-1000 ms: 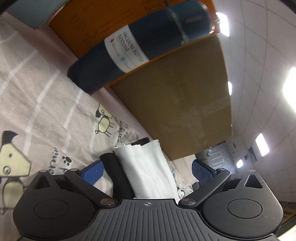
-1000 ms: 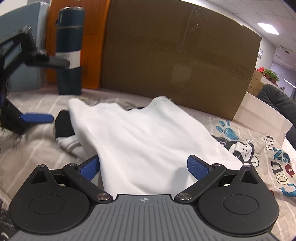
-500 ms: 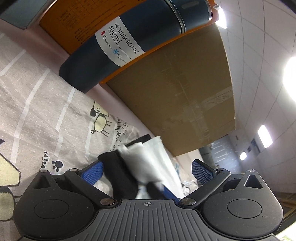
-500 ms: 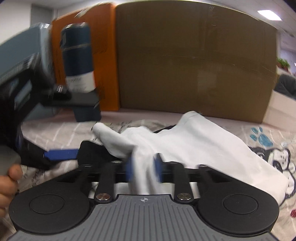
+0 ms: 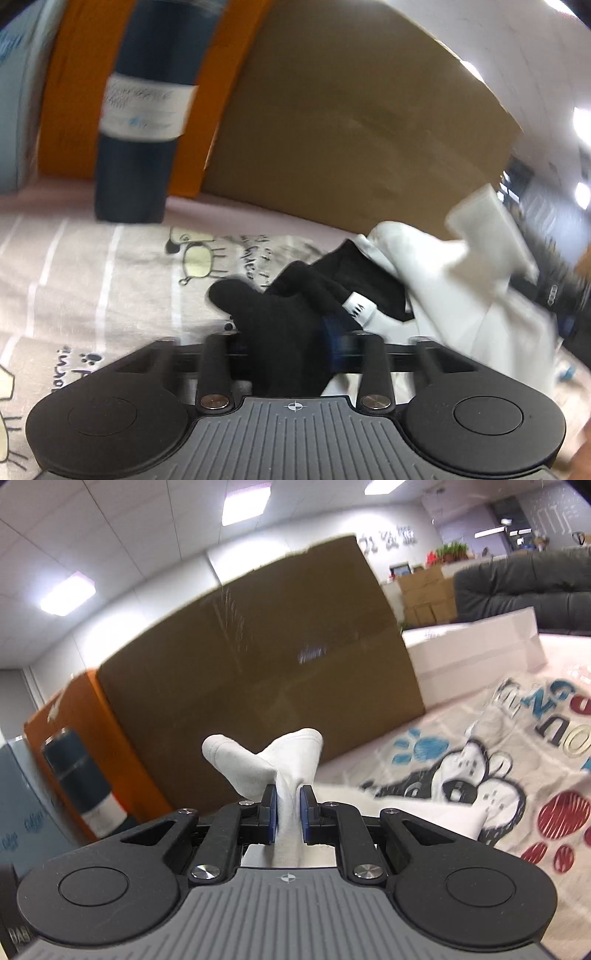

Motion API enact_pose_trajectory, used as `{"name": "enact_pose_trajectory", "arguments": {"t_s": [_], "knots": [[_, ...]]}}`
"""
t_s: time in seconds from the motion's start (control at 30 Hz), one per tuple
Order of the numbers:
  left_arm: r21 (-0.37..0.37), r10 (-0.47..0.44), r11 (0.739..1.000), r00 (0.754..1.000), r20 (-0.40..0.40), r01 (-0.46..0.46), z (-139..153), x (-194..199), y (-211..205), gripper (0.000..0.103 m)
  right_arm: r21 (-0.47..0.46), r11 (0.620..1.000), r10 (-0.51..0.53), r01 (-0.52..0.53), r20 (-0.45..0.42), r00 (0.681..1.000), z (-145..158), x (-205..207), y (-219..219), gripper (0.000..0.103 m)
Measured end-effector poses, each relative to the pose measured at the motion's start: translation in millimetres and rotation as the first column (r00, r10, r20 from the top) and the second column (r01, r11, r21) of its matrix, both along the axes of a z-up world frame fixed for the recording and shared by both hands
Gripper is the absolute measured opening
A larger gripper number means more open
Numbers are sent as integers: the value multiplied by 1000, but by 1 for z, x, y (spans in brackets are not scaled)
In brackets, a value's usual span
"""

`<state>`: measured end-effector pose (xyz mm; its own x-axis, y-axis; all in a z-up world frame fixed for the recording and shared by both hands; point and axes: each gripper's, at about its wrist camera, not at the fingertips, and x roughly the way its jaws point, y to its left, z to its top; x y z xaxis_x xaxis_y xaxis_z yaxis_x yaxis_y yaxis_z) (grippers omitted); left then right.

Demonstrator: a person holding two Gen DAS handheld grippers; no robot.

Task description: Fold clothes

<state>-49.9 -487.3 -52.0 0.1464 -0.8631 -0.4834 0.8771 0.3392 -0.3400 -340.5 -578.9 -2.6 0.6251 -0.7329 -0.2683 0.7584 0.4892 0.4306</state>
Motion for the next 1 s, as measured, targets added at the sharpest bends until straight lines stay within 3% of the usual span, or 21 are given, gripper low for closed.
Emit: {"name": "enact_pose_trajectory", "arguments": {"t_s": [0.1,0.2,0.33,0.43,0.57,0.67,0.77,0.9,0.97,1.0], "knots": [[-103,3,995,995,99,7,13,-8,18,4,-20,1000,9,-9,9,1000,-5,0,-8,12],[-182,0,983,992,128,24,29,-13,34,3,14,1000,19,-20,76,997,-7,-8,-14,11],[-299,51,954,984,168,2,47,-15,53,3,-91,995,57,-39,198,979,12,-28,-1,11],[-390,140,918,978,157,-68,66,-7,79,3,-159,987,63,-20,267,962,31,-43,14,11],[-503,261,847,959,115,-170,93,11,119,3,-201,980,75,-10,317,945,52,-52,35,11],[-559,344,792,936,76,-246,109,29,154,3,-196,980,89,-23,337,937,62,-50,43,11],[-577,442,758,890,110,-305,126,45,188,3,-174,984,104,-48,328,939,65,-35,46,11],[-571,560,723,814,155,-389,142,85,217,3,-121,987,140,-105,325,935,65,0,46,11],[-561,573,717,808,138,-413,150,103,234,3,-119,983,168,-137,315,934,65,9,58,11],[-550,567,728,811,146,-410,152,105,245,3,-117,981,183,-153,310,933,65,14,64,11]]}}
